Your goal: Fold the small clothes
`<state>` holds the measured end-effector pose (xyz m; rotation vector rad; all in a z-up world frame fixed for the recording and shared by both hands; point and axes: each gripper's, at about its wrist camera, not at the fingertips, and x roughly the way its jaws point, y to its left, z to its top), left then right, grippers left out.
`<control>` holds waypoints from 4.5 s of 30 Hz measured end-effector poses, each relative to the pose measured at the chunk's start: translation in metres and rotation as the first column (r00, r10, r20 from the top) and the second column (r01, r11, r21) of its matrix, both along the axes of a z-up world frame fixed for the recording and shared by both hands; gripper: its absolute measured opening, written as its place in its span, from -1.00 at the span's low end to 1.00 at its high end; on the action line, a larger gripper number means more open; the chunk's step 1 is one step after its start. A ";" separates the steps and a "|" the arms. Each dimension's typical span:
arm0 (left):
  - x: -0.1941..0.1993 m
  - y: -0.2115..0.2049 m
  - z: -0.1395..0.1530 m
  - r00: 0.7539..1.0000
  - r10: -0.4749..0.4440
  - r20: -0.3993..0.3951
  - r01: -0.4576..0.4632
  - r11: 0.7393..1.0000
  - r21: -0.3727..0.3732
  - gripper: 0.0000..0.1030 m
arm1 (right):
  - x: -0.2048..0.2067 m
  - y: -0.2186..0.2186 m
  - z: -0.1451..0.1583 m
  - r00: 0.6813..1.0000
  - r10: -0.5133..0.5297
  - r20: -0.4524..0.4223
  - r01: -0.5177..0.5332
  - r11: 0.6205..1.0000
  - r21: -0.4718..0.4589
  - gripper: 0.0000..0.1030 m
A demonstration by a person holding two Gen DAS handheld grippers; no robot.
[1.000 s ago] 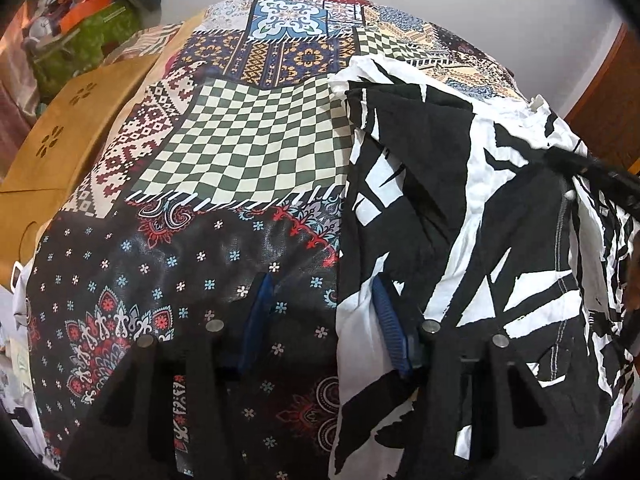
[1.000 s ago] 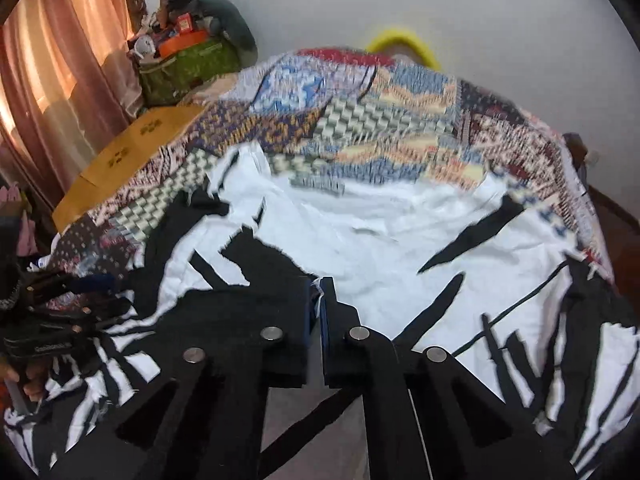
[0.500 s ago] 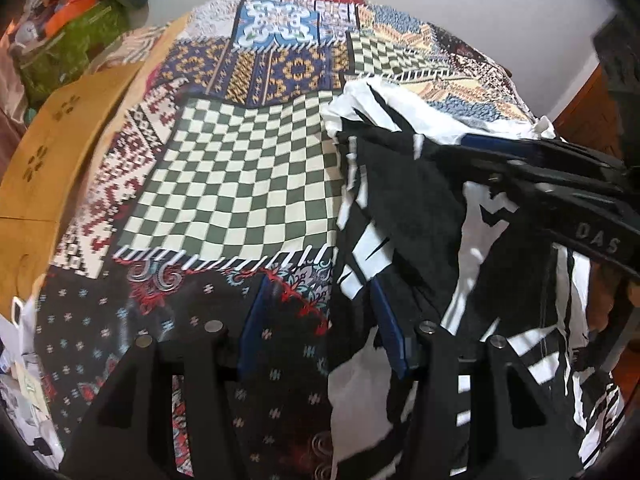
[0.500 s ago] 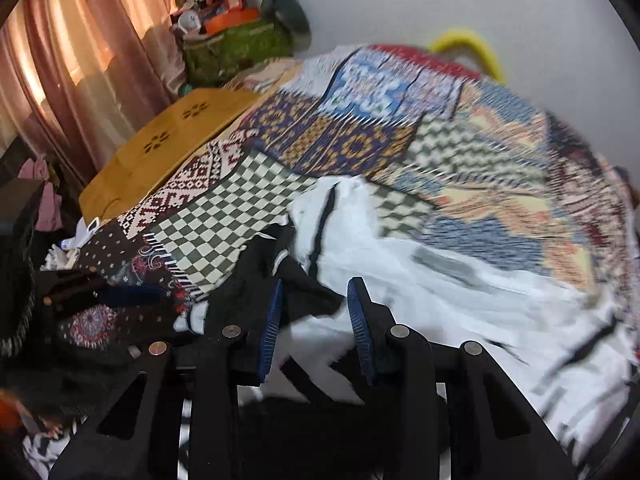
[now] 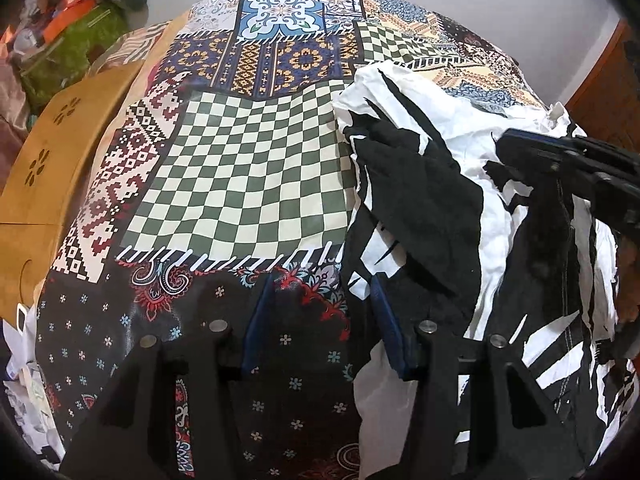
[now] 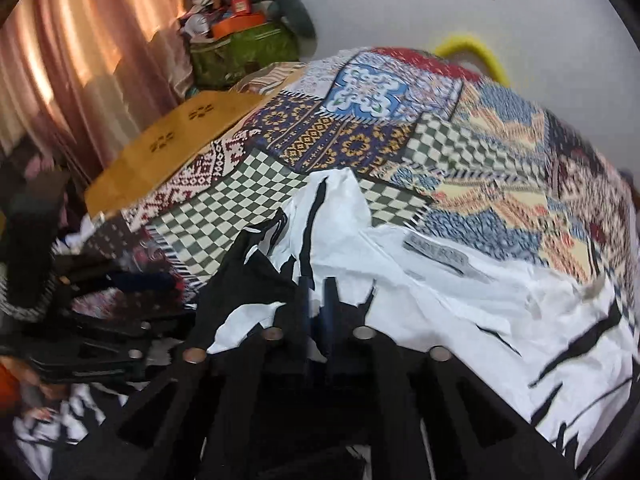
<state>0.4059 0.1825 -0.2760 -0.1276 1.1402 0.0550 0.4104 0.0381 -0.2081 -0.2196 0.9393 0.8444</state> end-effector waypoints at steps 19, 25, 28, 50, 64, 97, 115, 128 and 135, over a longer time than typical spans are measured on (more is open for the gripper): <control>-0.005 0.013 -0.012 0.996 0.088 -0.011 -0.085 0.983 0.163 0.03 | -0.031 -0.009 -0.019 0.985 0.009 0.172 0.016 0.990 -0.139 -0.94; -0.005 0.018 -0.001 0.994 0.102 -0.032 -0.098 0.988 0.123 -0.06 | -0.029 -0.026 -0.009 0.990 -0.013 0.143 0.028 0.994 -0.106 -0.89; -0.012 0.009 0.018 0.995 0.093 0.023 -0.095 0.993 0.071 -0.06 | -0.039 -0.032 0.002 0.988 -0.010 0.154 0.025 0.995 -0.092 -0.57; -0.069 -0.030 0.031 0.998 -0.008 -0.055 0.018 0.983 0.183 0.23 | -0.093 -0.133 0.010 0.990 -0.102 0.095 0.112 0.988 -0.107 0.03; -0.057 -0.097 0.095 0.992 -0.061 0.111 0.046 0.990 0.130 0.58 | -0.113 -0.271 0.045 0.896 -0.407 0.178 0.407 0.913 0.036 0.16; -0.011 -0.198 0.062 0.963 -0.248 0.106 0.238 0.967 0.094 0.67 | -0.033 -0.322 0.032 0.852 -0.524 0.007 0.512 0.836 0.197 -0.93; -0.051 -0.136 0.098 0.975 -0.147 0.165 0.136 0.988 0.078 0.67 | -0.043 -0.152 0.003 0.977 -0.200 -0.077 0.204 0.978 0.049 -0.86; -0.022 -0.161 0.092 0.974 -0.171 0.151 0.168 0.985 0.031 0.67 | -0.062 -0.207 0.055 0.963 -0.254 0.092 0.245 0.964 0.105 -0.29; 0.026 -0.188 0.052 0.983 -0.179 0.049 0.183 0.975 -0.128 0.36 | -0.038 -0.246 0.032 0.932 -0.350 0.093 0.346 0.936 0.064 -0.29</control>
